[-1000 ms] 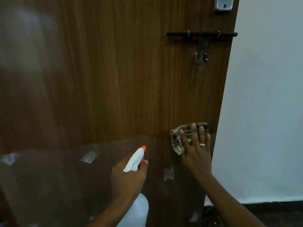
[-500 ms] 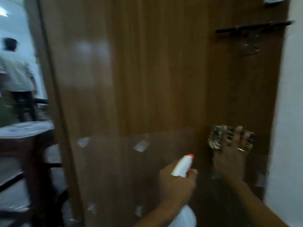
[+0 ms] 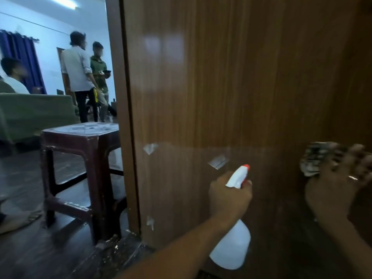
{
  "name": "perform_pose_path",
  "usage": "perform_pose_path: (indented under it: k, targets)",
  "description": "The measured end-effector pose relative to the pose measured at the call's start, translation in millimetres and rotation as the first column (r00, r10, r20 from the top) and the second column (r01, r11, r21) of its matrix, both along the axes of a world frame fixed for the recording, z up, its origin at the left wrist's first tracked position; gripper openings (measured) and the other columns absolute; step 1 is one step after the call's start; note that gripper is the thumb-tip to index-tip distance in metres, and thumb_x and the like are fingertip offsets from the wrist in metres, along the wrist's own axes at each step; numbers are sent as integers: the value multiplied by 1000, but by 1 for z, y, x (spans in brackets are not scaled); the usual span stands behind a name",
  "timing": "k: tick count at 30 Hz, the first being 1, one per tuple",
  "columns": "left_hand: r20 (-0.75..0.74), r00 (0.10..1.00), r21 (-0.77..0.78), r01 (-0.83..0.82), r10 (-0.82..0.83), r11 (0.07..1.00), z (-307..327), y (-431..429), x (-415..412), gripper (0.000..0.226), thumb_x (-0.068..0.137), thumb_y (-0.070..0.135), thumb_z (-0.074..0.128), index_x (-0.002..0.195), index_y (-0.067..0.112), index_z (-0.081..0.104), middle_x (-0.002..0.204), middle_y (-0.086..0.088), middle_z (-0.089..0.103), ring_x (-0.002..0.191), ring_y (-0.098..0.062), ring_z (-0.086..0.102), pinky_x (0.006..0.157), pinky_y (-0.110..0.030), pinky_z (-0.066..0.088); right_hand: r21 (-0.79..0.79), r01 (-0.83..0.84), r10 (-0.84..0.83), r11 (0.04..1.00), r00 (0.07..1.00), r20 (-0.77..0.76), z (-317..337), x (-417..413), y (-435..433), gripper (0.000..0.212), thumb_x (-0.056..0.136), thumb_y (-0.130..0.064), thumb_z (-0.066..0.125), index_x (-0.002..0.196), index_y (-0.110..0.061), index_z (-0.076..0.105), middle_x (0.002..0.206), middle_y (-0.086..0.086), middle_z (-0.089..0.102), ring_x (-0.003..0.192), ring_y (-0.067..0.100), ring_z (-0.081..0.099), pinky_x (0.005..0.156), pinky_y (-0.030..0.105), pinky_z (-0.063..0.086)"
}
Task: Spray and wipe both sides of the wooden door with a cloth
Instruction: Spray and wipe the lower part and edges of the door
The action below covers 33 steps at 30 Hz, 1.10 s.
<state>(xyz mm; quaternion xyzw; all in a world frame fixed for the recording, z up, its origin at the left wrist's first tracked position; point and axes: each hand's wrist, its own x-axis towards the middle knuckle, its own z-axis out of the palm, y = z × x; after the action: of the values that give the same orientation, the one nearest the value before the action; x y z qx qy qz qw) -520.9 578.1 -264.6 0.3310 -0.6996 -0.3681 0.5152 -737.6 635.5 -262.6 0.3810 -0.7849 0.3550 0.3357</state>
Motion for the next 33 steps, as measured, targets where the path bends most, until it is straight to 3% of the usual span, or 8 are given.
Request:
perform_pose_path:
  k: [3,7,10,14,22,25,30,33]
  targets:
    - [-31,999,31,8,-7,999,-7,-11,7,36,84,33,68,120,33,66,110,28,63,93,13,60,76,3,42,192,-7,51,981,973,-224,-25,-5,-4,72,87,-29,37,156,-14,26,165,21,2,150,48,-4,116,69,2]
    - [-87,996,178,-1,17,984,-15,-22,14,32,81,34,72,113,35,66,101,26,66,90,-14,69,74,-23,59,413,52,166,909,865,-474,-58,-36,15,67,98,-52,20,158,-23,18,165,19,6,150,47,6,113,71,15]
    - [-89,995,228,-17,38,974,-18,-31,17,32,78,36,75,108,38,62,96,24,63,88,-16,68,72,-27,60,259,75,11,963,948,-318,-39,-47,27,83,85,-38,57,158,-16,23,166,18,-1,151,43,-2,115,70,14]
    - [-85,995,233,-31,52,972,-23,-44,23,27,78,34,75,95,40,54,93,15,65,85,-19,68,71,-24,59,-33,88,-90,996,993,-82,1,-7,-7,83,86,-19,52,159,-18,13,165,21,-6,149,46,-9,116,67,1]
    - [-113,990,259,-53,85,964,-30,-76,41,31,76,33,76,103,30,61,97,2,71,83,-24,70,72,-34,61,277,60,93,959,856,-508,-54,8,-41,78,90,-37,47,159,-28,13,166,15,5,152,41,3,116,67,15]
    - [-122,986,262,-74,110,962,-28,-92,55,35,76,35,76,108,25,66,93,2,72,78,-23,69,67,-31,60,282,72,66,957,890,-452,-54,1,-24,79,89,-40,43,159,-29,8,166,15,5,152,40,3,115,66,19]
    - [-135,980,242,-110,146,964,-25,-117,81,34,77,32,76,109,25,65,88,-2,72,71,-22,69,57,-24,55,25,91,-84,996,974,-209,-6,47,-66,79,90,-20,54,159,-23,15,166,16,-3,151,41,-10,119,64,4]
    - [-138,974,237,-144,180,961,-30,-128,94,35,78,31,76,110,23,67,89,-3,73,73,-23,70,58,-25,56,116,68,-24,991,938,-345,-10,71,-92,74,90,-32,42,159,-22,17,166,17,0,151,42,-7,119,64,4]
